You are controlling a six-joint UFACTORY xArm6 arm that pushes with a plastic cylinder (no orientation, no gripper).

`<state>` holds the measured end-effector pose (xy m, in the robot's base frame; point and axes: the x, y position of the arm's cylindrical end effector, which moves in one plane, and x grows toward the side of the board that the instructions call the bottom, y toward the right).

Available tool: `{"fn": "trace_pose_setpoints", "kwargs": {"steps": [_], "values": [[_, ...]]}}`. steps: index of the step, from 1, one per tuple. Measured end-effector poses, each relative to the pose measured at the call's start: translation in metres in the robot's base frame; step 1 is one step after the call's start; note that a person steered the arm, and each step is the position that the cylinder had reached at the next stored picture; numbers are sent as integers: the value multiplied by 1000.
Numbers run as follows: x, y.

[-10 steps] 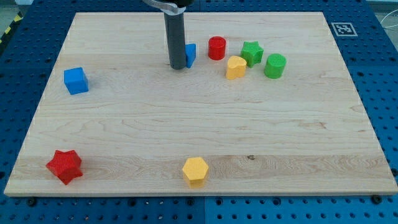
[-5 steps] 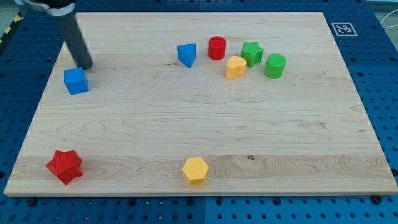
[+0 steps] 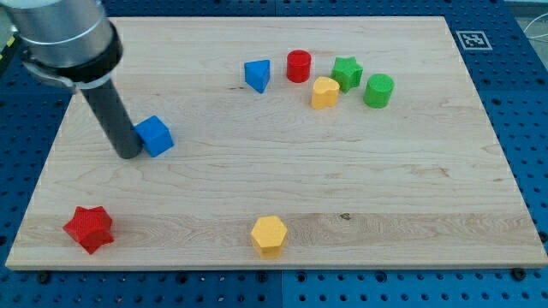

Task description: Slide the blue cube a bit down and slightly up

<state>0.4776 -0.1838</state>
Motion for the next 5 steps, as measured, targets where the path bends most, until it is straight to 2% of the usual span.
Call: {"fn": "trace_pose_setpoints", "kwargs": {"steps": [4,5], "values": [[-23,74],[-42,80]]}}
